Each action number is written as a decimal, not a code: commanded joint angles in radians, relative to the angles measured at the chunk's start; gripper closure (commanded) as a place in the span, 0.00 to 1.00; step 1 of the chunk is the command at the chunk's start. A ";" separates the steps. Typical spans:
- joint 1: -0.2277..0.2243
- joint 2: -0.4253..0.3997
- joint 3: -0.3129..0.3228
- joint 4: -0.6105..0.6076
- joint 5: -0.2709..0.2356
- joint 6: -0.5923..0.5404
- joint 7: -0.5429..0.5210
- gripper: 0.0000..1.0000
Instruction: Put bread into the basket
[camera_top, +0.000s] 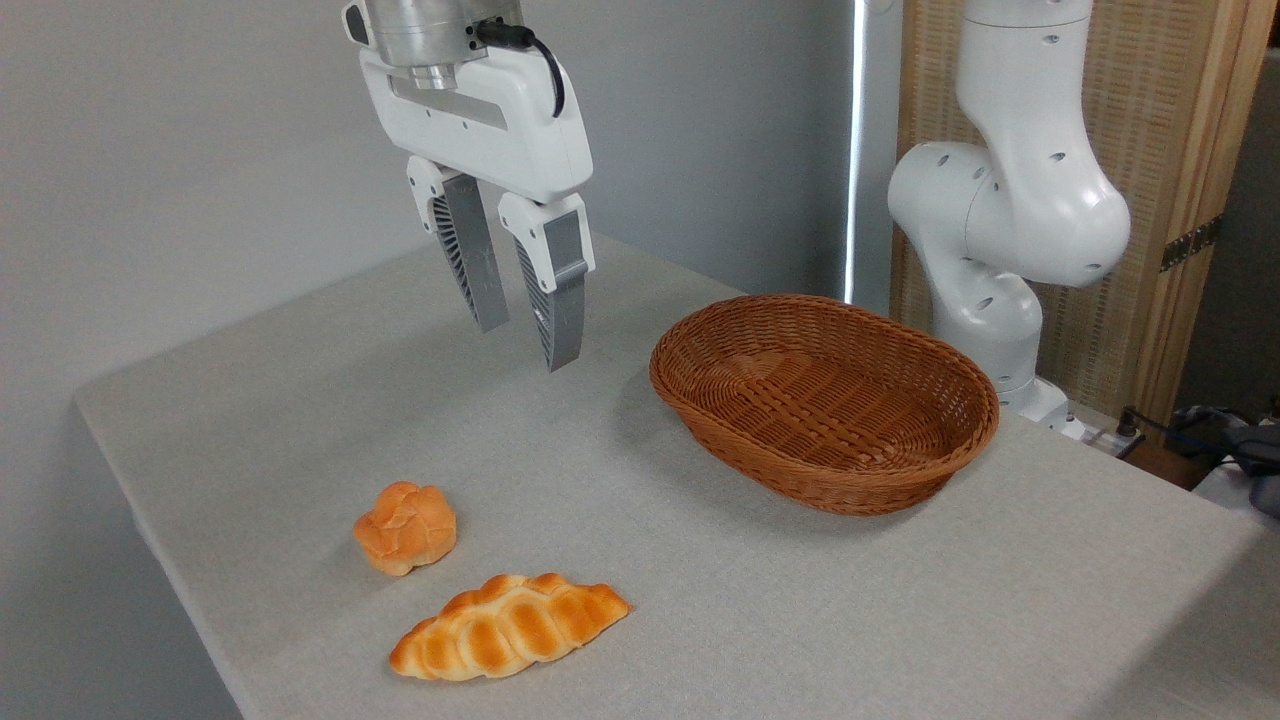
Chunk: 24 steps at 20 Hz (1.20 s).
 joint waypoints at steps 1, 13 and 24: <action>-0.007 0.005 0.013 0.011 0.001 -0.006 0.025 0.00; -0.007 0.005 0.013 0.011 0.001 -0.006 0.025 0.00; -0.007 0.027 0.012 0.016 0.000 0.024 0.025 0.00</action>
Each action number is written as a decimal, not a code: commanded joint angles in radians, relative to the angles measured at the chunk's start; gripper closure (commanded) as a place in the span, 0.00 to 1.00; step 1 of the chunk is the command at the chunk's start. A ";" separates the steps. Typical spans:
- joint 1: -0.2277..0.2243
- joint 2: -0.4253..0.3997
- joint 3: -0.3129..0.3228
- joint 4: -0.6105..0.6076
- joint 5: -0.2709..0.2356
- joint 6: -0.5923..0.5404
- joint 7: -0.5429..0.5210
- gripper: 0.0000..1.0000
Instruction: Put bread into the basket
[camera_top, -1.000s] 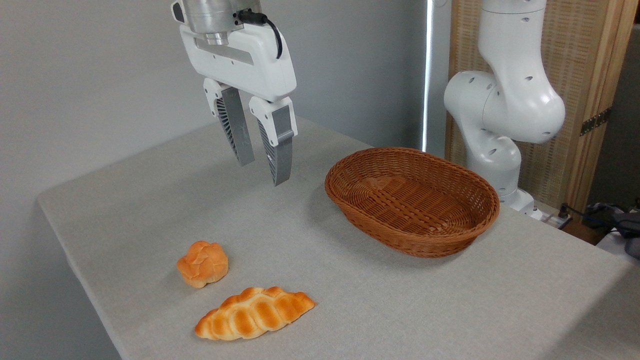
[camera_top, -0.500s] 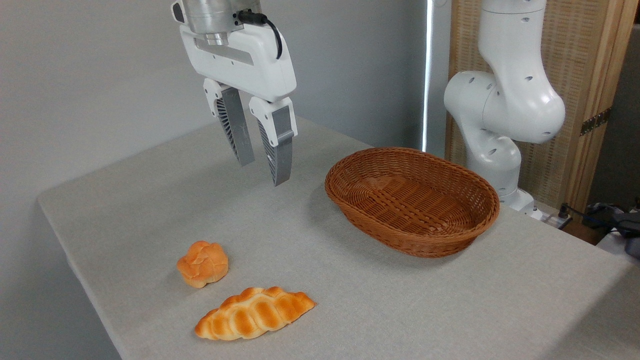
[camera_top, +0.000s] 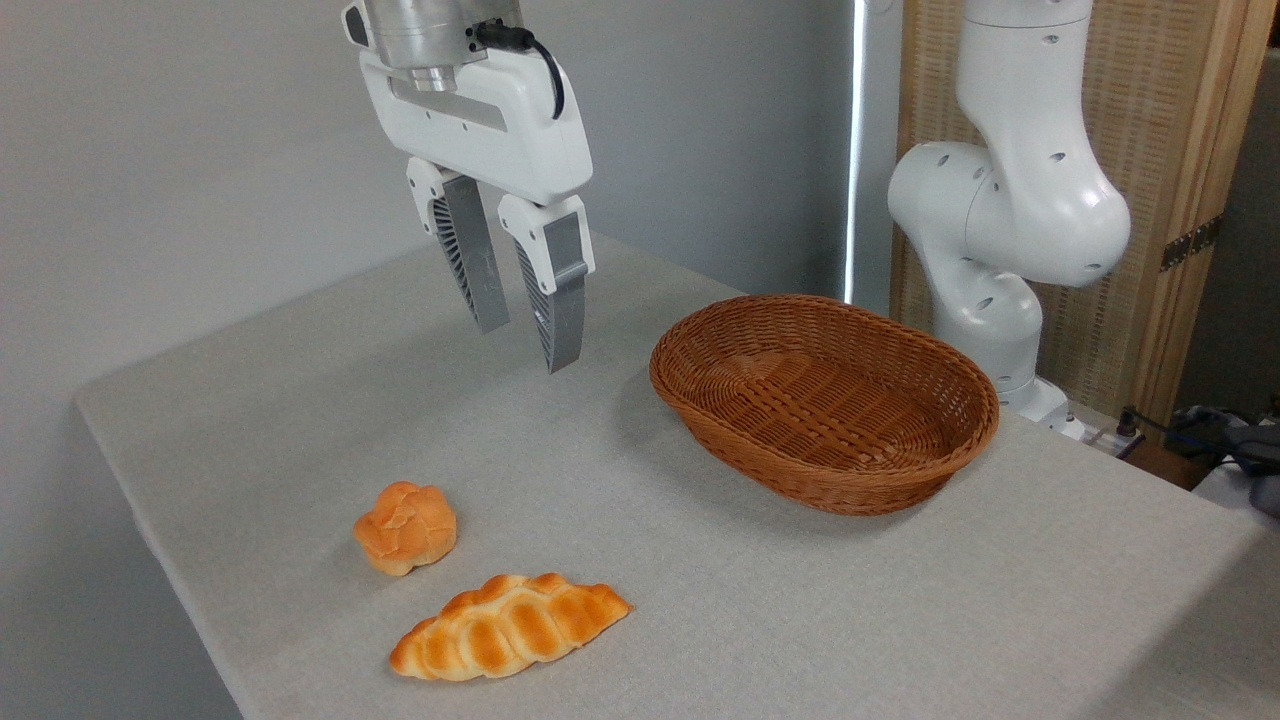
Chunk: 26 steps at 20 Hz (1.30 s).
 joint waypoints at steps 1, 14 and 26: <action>-0.009 0.024 0.012 0.016 0.000 0.027 0.024 0.00; -0.075 0.115 -0.002 0.013 -0.005 0.204 0.020 0.00; -0.175 0.219 -0.002 -0.049 0.009 0.346 0.023 0.00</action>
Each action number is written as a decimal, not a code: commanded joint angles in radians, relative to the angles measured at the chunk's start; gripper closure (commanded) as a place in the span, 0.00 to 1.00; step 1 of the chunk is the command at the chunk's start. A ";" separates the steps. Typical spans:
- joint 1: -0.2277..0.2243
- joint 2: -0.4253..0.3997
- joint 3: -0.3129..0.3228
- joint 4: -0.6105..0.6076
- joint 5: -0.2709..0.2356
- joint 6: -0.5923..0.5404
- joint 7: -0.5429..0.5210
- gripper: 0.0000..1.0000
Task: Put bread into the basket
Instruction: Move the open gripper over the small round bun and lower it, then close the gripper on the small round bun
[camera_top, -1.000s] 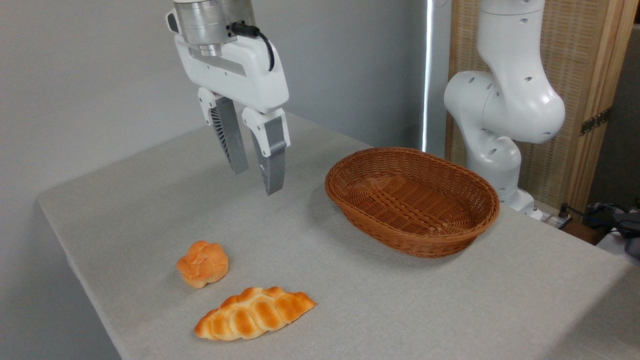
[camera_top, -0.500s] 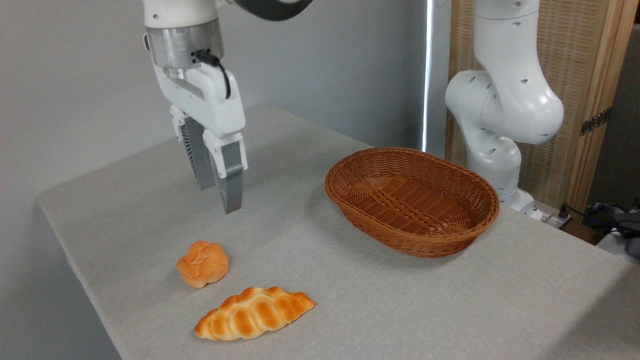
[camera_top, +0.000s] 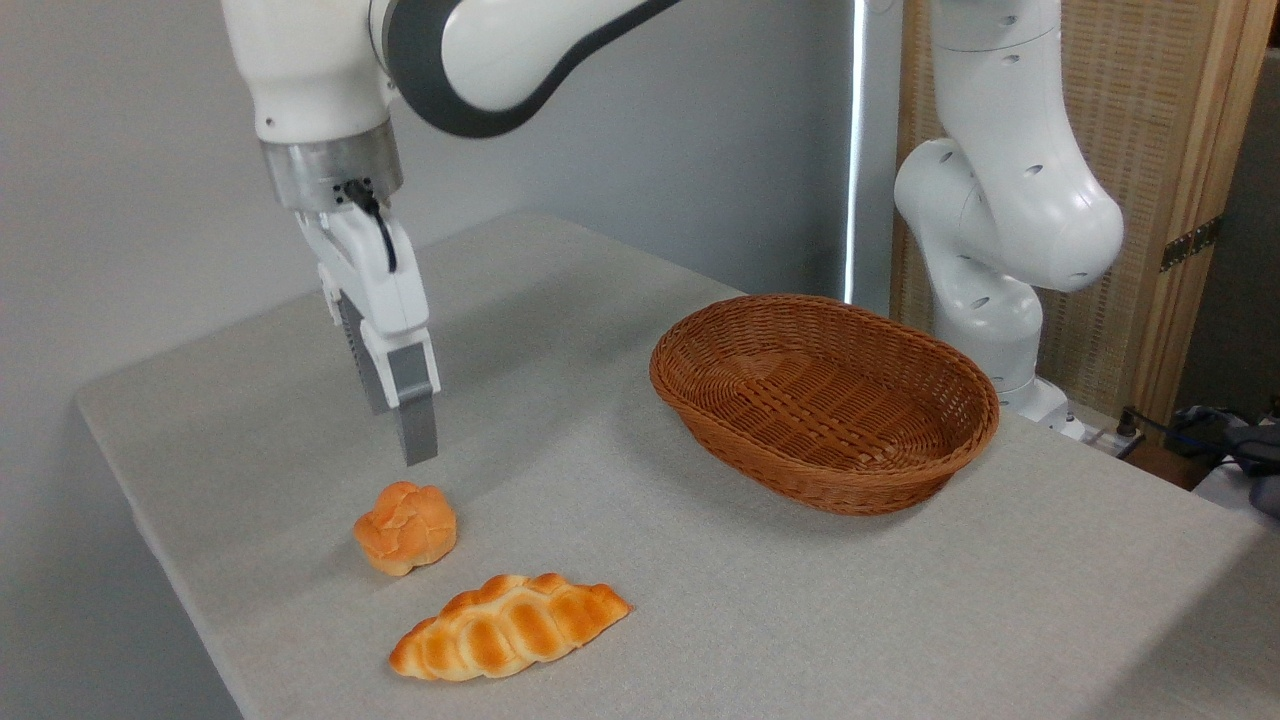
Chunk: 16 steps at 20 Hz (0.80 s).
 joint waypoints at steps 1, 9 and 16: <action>-0.024 0.032 0.011 -0.032 0.009 0.060 0.021 0.00; -0.064 0.109 0.011 -0.041 0.069 0.138 0.014 0.00; -0.071 0.130 0.011 -0.041 0.136 0.142 0.020 0.00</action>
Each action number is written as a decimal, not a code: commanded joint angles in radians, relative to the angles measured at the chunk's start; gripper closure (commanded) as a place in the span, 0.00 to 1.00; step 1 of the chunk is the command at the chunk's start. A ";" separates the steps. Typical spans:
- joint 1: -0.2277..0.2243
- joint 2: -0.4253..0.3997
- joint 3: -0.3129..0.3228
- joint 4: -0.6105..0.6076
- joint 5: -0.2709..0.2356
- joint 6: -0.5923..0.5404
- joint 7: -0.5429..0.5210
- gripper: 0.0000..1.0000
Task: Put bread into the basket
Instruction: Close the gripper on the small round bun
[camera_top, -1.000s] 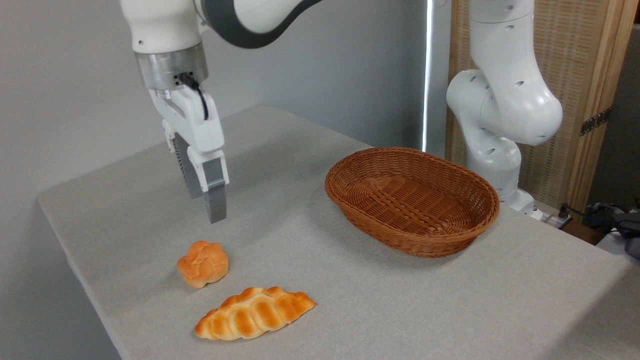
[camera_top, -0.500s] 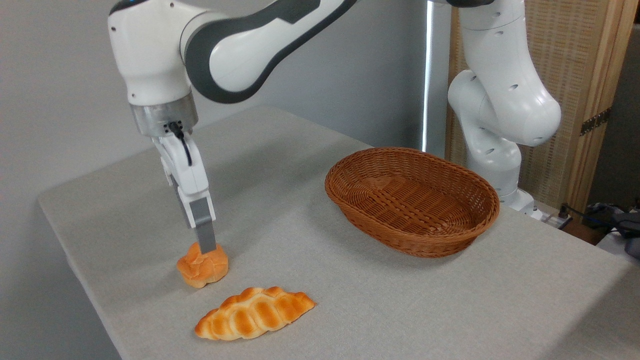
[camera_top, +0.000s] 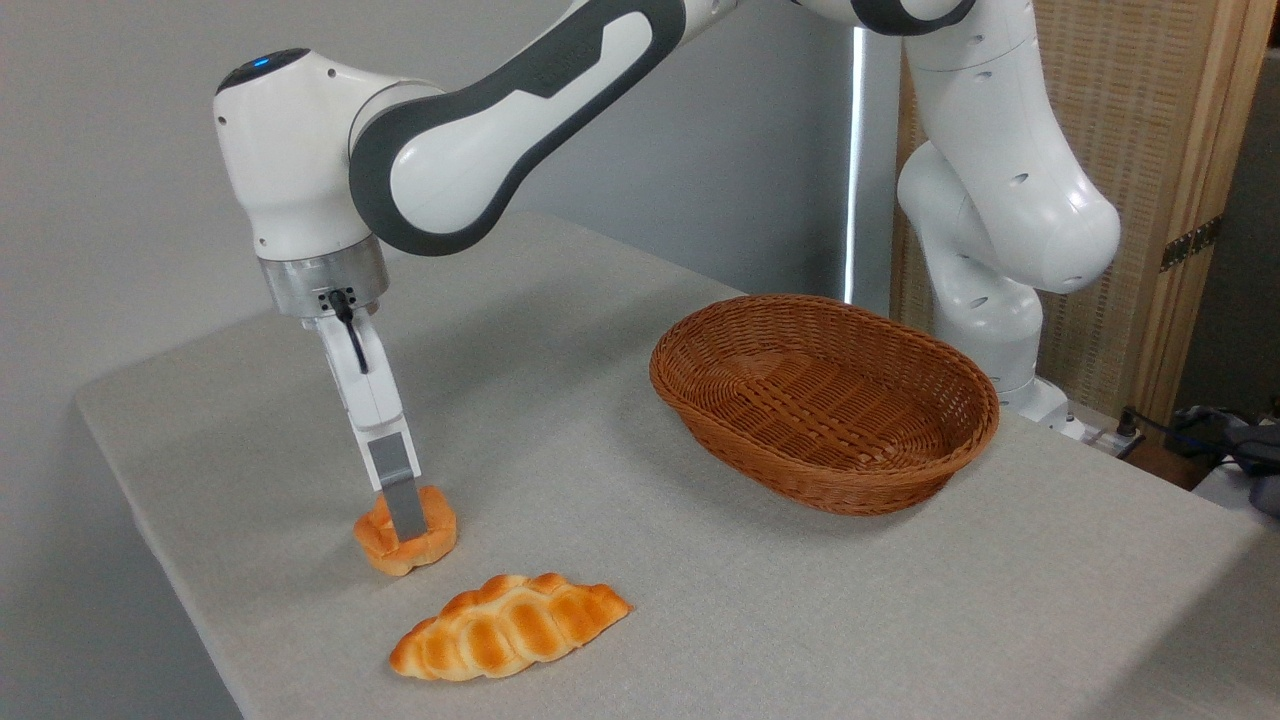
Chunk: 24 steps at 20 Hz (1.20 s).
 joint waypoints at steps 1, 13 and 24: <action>-0.014 0.004 0.011 -0.007 0.057 0.020 0.019 0.00; -0.040 0.030 0.011 -0.047 0.109 0.055 0.014 0.00; -0.040 0.024 0.011 -0.047 0.098 0.060 0.007 0.50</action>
